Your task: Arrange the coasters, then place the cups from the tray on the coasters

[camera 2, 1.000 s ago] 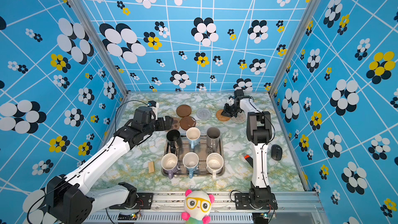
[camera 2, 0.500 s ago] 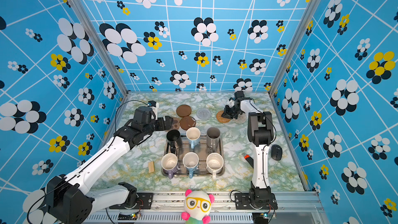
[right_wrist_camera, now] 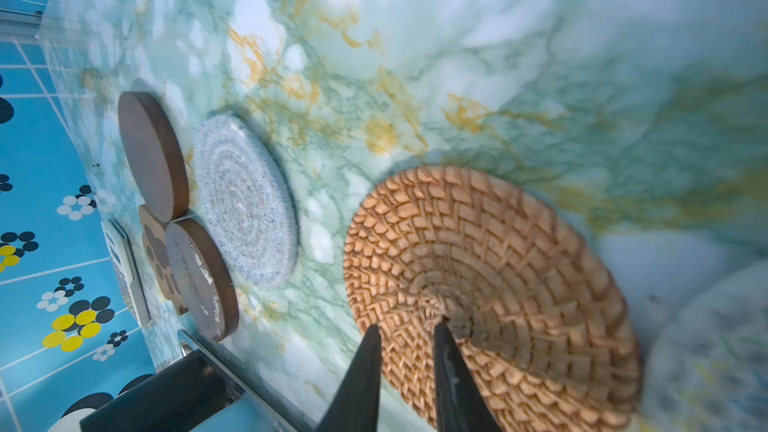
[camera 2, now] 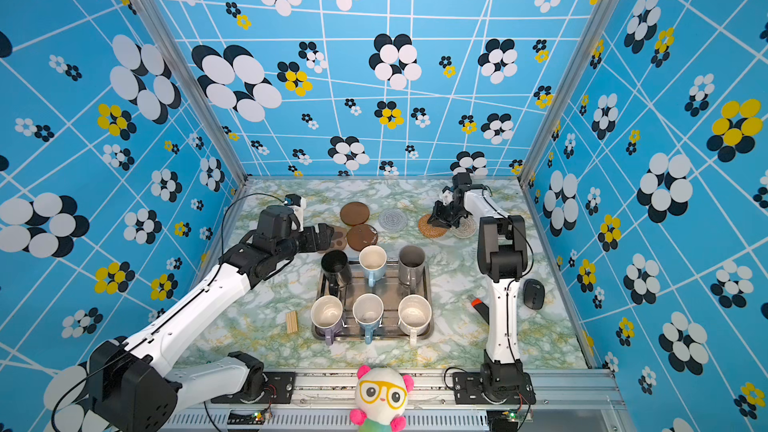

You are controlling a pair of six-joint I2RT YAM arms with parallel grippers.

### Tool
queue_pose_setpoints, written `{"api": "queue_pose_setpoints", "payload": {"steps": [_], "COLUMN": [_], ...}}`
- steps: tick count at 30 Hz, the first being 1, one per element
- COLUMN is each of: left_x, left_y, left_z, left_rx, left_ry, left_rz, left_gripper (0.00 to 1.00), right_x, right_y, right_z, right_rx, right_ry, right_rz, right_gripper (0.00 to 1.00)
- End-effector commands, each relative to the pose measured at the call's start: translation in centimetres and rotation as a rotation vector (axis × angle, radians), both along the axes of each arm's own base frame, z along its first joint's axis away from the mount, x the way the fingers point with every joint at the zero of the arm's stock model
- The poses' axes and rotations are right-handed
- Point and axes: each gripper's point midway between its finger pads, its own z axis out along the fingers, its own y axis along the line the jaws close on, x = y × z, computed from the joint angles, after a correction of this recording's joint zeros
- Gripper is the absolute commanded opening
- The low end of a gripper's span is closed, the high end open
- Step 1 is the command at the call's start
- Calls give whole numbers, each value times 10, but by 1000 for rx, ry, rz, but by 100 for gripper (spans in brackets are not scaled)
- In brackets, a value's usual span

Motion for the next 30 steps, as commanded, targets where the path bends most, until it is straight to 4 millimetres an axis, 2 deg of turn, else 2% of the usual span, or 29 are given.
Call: {"api": "queue_pose_setpoints", "payload": {"steps": [1, 4, 8, 9, 13, 16, 20, 24, 30], "left_x": [-2, -3, -2, -2, -2, -3, -5, -6, -7], "left_y": [1, 1, 1, 1, 1, 2, 4, 5, 6], "left_z": [12, 12, 10, 10, 9, 10, 9, 8, 8], "left_rx": [-1, -2, -2, -3, -2, -2, 2, 9, 15], "left_ry": [-34, -39, -37, -36, -32, -34, -36, -37, -38], "left_rz": [2, 4, 5, 6, 5, 6, 10, 13, 11], "left_gripper": [100, 100, 100, 100, 100, 100, 100, 100, 100], "right_x": [8, 13, 14, 10, 11, 14, 18, 20, 19], "right_y": [-1, 7, 28, 48, 83, 105, 128, 139, 132], "right_z": [14, 24, 28, 27, 20, 17, 11, 0, -24], "right_rx": [7, 33, 52, 57, 68, 89, 97, 93, 34], "right_ry": [-16, -37, -54, -53, -55, -49, -46, -31, 1], "right_rz": [5, 7, 37, 73, 133, 166, 183, 183, 163], "right_gripper": [26, 27, 28, 28, 26, 22, 10, 6, 5]}}
